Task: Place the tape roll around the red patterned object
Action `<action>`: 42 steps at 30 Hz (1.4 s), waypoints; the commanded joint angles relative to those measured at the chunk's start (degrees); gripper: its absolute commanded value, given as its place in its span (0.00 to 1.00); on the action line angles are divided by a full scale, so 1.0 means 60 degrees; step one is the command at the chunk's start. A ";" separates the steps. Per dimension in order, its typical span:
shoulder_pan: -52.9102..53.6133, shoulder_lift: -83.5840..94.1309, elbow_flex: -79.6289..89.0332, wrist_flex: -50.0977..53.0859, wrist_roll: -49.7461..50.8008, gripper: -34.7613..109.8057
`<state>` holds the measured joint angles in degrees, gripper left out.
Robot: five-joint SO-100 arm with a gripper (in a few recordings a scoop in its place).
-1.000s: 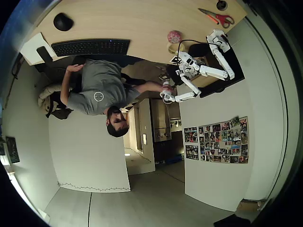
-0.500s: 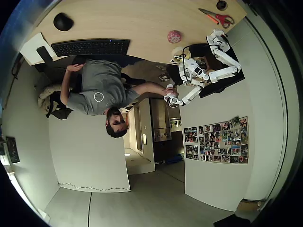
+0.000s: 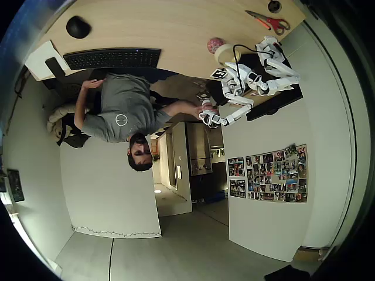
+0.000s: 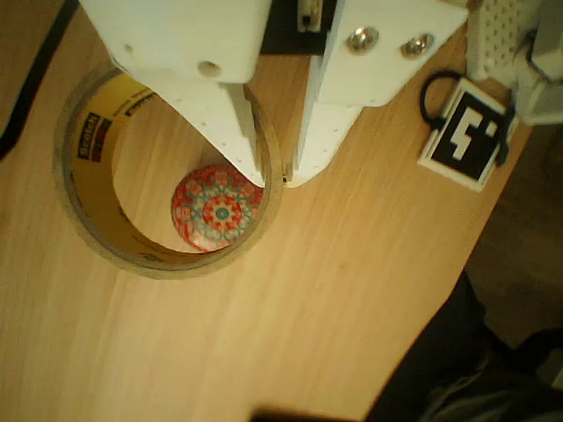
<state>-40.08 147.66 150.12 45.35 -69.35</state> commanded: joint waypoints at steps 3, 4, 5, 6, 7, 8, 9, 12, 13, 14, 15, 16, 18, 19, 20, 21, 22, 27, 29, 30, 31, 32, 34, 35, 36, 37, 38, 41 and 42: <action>0.0396 -0.0542 0.0103 -0.0864 0.0806 0.24; 0.0454 -0.0703 0.0103 -0.1084 0.0923 0.24; 0.0483 -0.0820 0.0044 -0.1245 0.0967 0.24; 0.0498 -0.0981 -0.0132 -0.1274 0.0981 0.24; 0.0498 -0.1172 -0.0337 -0.1216 0.0981 0.24; 0.0483 -0.1304 -0.0483 -0.1230 0.0981 0.24; 0.0483 -0.1406 -0.0571 -0.1289 0.0981 0.24; 0.0469 -0.1655 -0.0542 -0.1421 0.0923 0.24; 0.0425 -0.1743 -0.0542 -0.1436 0.0923 0.24; 0.0381 -0.1787 -0.0601 -0.1494 0.0923 0.24; 0.0337 -0.1846 -0.0630 -0.1567 0.0938 0.24; 0.0308 -0.1919 -0.0630 -0.1670 0.0967 0.24; 0.0249 -0.2065 -0.0586 -0.1919 0.0996 0.24; 0.0205 -0.2153 -0.0645 -0.2021 0.1025 0.24; 0.0161 -0.2271 -0.0718 -0.2139 0.1069 0.24; 0.0132 -0.2388 -0.0791 -0.2271 0.1099 0.24; 0.0103 -0.2534 -0.0864 -0.2432 0.1099 0.24; 0.0103 -0.3003 -0.1055 -0.2651 0.1099 0.24; 0.0059 -0.3018 -0.1099 -0.2651 0.1069 0.29; 0.0029 -0.3018 -0.1157 -0.2622 0.1025 0.31; 0.0000 -0.3062 -0.1245 -0.2563 0.1011 0.32; -0.0029 -0.3105 -0.1333 -0.2461 0.0981 0.34; -0.0088 -0.3193 -0.1538 -0.2329 0.0923 0.35; -0.0103 -0.3252 -0.1655 -0.2256 0.0879 0.36; -0.0117 -0.3296 -0.1772 -0.2153 0.0835 0.36; -0.0132 -0.3340 -0.1919 -0.2036 0.0791 0.37; -0.0146 -0.3413 -0.2065 -0.1904 0.0776 0.37; -0.0176 -0.3457 -0.2329 -0.1699 0.0557 0.38; -0.0176 -0.3457 -0.2476 -0.1523 0.0542 0.39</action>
<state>-40.78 126.30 138.52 34.28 -65.04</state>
